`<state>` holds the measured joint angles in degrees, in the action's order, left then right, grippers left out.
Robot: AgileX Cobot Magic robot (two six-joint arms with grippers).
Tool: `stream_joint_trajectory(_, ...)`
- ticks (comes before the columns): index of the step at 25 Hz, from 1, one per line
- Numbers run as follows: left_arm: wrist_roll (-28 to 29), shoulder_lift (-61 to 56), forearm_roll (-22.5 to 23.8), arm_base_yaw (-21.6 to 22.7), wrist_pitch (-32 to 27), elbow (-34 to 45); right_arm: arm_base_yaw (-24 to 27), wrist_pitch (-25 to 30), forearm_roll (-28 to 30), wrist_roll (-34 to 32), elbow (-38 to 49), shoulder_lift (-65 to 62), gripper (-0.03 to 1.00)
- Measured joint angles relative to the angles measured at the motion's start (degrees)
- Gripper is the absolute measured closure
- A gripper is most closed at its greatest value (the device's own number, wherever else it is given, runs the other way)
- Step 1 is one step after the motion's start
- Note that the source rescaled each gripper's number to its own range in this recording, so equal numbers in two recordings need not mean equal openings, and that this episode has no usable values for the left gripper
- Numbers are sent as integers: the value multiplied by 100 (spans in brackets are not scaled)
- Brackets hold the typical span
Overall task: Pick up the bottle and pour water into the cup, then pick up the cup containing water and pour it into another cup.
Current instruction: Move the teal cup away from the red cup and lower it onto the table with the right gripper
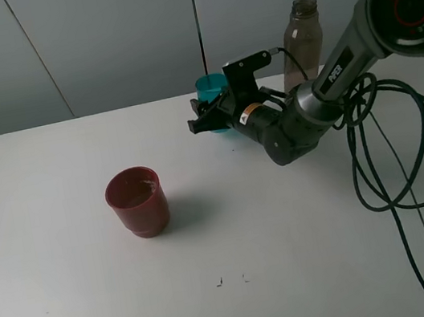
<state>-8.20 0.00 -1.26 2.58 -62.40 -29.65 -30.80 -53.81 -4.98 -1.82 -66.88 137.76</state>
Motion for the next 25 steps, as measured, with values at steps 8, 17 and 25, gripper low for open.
stream_joint_trajectory(8,0,0,0,0,0,0,0,-244,0,-13,-129,223,95)
stream_joint_trajectory(17,0,0,0,0,0,0,0,92,0,-26,-133,258,95)
stream_joint_trajectory(25,0,0,0,0,0,0,0,159,0,-26,-142,258,95)
